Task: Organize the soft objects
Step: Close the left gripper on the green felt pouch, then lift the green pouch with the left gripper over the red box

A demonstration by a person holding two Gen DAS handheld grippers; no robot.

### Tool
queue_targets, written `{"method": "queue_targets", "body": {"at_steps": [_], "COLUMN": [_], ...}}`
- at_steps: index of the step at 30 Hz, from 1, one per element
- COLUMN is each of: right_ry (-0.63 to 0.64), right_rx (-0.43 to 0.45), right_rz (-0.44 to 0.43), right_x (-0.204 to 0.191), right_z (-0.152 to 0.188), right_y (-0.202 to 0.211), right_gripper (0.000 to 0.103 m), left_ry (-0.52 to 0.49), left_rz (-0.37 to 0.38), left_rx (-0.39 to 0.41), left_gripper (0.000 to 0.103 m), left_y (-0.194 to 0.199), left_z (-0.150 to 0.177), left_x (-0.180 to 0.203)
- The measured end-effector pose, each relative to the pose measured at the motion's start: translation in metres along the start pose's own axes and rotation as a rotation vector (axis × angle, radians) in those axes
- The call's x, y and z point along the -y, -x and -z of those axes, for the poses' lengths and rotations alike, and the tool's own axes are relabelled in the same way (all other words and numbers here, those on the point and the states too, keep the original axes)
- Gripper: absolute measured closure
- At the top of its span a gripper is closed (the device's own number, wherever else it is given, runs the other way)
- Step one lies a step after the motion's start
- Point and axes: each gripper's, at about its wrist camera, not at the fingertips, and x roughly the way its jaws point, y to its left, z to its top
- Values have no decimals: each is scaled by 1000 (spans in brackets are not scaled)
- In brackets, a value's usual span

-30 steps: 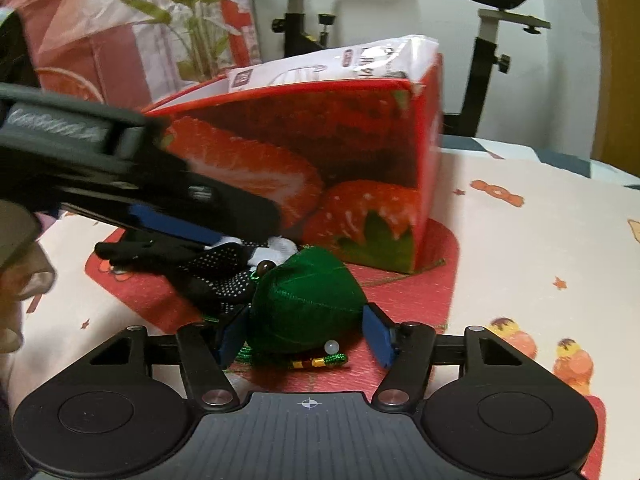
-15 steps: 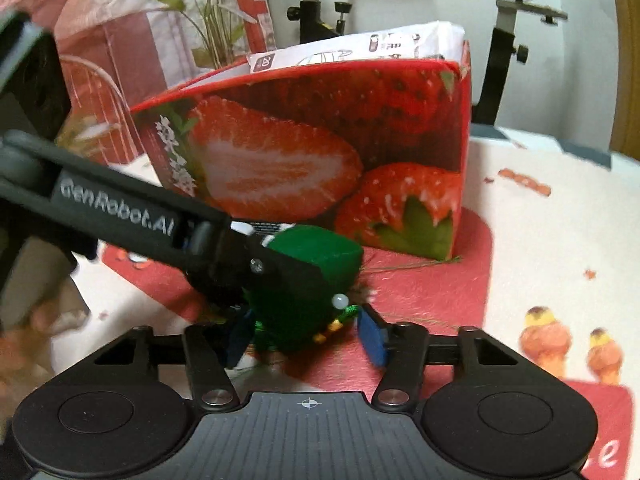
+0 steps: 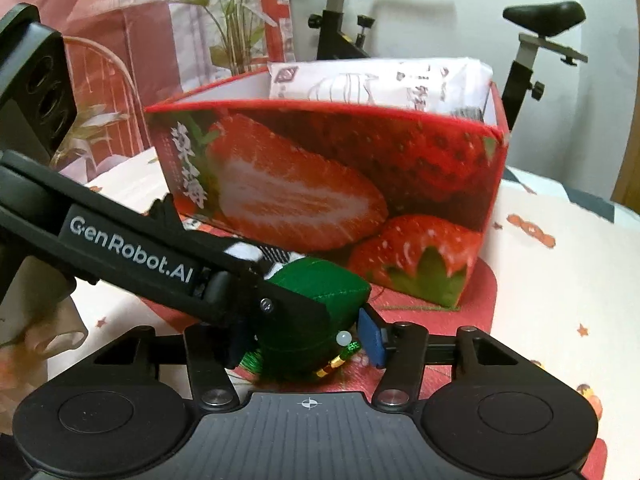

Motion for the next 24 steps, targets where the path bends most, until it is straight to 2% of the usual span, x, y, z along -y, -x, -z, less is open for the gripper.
{"method": "queue_targets", "body": {"at_steps": [4,9,19,24], "right_ry": [13,89,193,254], "right_rx": [48,132,274,332], "right_rz": [-5,-6,-36,-9], "right_x": [-11,-28,-33,-29], "right_z": [-9,-33,-118,-156], "right_y": [17,46,90,97], "right_gripper": [52,52,52,51], "left_ry": [-16,-7,-108,-195], "left_rz": [17,71,102,69], "left_rx": [39,98,253,312], "left_gripper": [51,51,51,51], "left_y": [27,69,134,141], "left_z": [-4,-20,-78,-105], "left_x": [6,12,41,63]}}
